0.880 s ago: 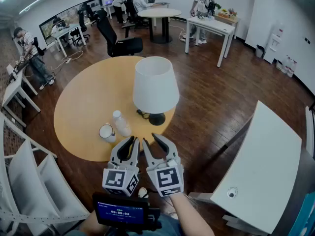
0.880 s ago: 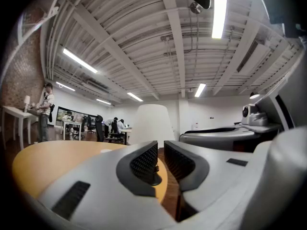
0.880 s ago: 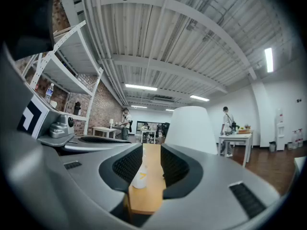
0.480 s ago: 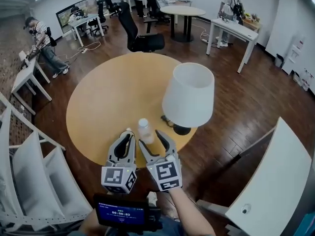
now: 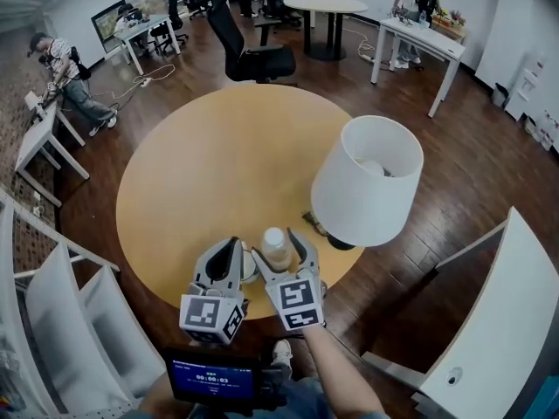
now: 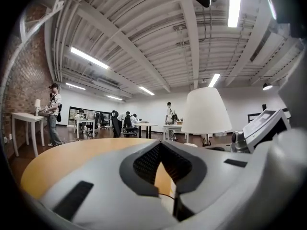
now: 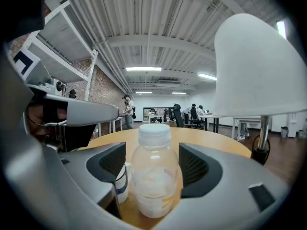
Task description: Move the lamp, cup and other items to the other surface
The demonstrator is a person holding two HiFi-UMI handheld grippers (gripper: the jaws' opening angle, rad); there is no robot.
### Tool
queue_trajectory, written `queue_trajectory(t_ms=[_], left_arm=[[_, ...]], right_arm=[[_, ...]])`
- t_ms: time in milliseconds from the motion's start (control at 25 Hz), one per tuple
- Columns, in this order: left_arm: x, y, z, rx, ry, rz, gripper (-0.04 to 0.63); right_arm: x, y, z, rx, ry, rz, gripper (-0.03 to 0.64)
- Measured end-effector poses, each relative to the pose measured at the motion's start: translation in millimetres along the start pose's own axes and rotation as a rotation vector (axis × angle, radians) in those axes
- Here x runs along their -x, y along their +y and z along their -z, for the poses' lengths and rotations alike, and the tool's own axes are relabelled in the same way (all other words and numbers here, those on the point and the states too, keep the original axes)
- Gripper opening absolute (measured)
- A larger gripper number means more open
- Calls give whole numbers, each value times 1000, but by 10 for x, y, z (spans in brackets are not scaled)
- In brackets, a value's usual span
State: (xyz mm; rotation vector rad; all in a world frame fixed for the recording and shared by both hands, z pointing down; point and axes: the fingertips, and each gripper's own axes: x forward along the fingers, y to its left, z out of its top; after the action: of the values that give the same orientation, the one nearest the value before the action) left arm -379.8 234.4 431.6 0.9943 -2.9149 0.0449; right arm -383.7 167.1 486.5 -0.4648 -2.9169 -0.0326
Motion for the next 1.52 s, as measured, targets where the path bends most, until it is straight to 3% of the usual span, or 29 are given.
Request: queue_trajectory(t_ms=[280, 320, 680, 1000, 1520], left_arm=[[-187, 63, 58, 3, 8, 27, 8], [-192, 53, 63, 2, 8, 31, 8], [-278, -349, 30, -5, 23, 110, 8], [-272, -1312, -29, -13, 42, 247, 8], [-140, -3609, -202, -22, 43, 520, 8]], right_arm=[[-208, -80, 237, 11, 80, 9, 350], [-202, -75, 244, 19, 79, 9, 311], [211, -252, 24, 31, 17, 80, 307], [1116, -722, -39, 17, 7, 220, 307], [3206, -1811, 19, -15, -22, 507, 307]])
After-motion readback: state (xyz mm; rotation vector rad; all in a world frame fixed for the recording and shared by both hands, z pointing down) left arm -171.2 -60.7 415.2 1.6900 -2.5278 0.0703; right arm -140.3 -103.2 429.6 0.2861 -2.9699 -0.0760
